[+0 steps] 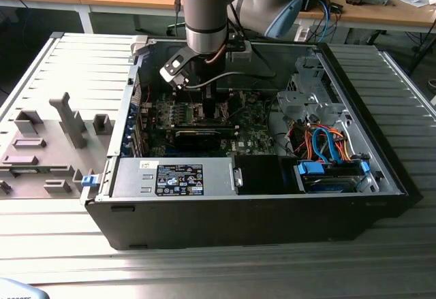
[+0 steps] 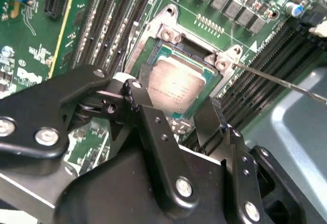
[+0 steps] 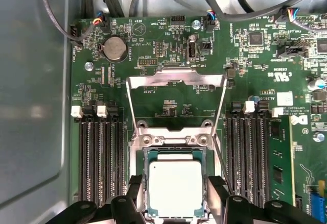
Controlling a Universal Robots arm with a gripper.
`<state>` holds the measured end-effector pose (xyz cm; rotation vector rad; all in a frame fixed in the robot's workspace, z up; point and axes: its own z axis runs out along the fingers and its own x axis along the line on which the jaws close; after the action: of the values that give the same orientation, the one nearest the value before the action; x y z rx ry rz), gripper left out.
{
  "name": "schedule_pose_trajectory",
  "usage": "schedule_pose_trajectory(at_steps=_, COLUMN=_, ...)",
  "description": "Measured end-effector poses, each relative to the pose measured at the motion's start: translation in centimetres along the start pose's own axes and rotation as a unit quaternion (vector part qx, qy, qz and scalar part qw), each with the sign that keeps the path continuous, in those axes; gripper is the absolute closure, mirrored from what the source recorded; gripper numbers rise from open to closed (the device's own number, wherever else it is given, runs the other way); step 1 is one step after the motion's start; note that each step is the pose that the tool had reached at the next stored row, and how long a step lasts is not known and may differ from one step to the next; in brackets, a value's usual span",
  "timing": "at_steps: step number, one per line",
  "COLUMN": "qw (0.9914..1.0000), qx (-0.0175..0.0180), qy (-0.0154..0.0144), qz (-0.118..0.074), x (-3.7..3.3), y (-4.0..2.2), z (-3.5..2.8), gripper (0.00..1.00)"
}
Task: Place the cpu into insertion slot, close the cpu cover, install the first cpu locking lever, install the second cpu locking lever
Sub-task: 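Place the cpu into insertion slot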
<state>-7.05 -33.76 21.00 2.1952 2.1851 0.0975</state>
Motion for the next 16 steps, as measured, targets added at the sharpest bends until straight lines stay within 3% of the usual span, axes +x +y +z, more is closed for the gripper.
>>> schedule_pose_trajectory(at_steps=4, qw=1.00000, qx=-0.0001, qy=0.0001, qz=0.000, x=0.03, y=0.04, z=-0.41, gripper=0.39)
schedule_pose_trajectory(at_steps=5, qw=1.00000, qx=0.0000, qy=-0.0003, qz=0.000, x=0.00, y=0.03, z=-0.43, gripper=0.47)
schedule_pose_trajectory(at_steps=6, qw=1.00000, qx=0.0001, qy=-0.0017, qz=-0.002, x=-0.07, y=0.01, z=-0.44, gripper=0.47)
schedule_pose_trajectory(at_steps=9, qw=0.99993, qx=0.0001, qy=-0.0074, qz=-0.009, x=-0.21, y=0.01, z=-0.44, gripper=0.65)
schedule_pose_trajectory(at_steps=10, qw=0.99983, qx=0.0002, qy=-0.0099, qz=-0.016, x=-0.22, y=0.02, z=-0.44, gripper=0.71)
schedule_pose_trajectory(at_steps=12, qw=0.99932, qx=0.0005, qy=-0.0104, qz=-0.035, x=-0.22, y=0.01, z=-0.39, gripper=0.83)
schedule_pose_trajectory(at_steps=13, qw=0.99906, qx=0.0007, qy=-0.0104, qz=-0.042, x=-0.22, y=0.00, z=-0.38, gripper=0.83)
schedule_pose_trajectory(at_steps=14, qw=0.99861, qx=0.0008, qy=-0.0104, qz=-0.052, x=-0.22, y=0.00, z=-0.34, gripper=0.89)
schedule_pose_trajectory(at_steps=16, qw=0.99817, qx=0.0010, qy=-0.0115, qz=-0.059, x=-0.22, y=0.00, z=-0.32, gripper=0.89)
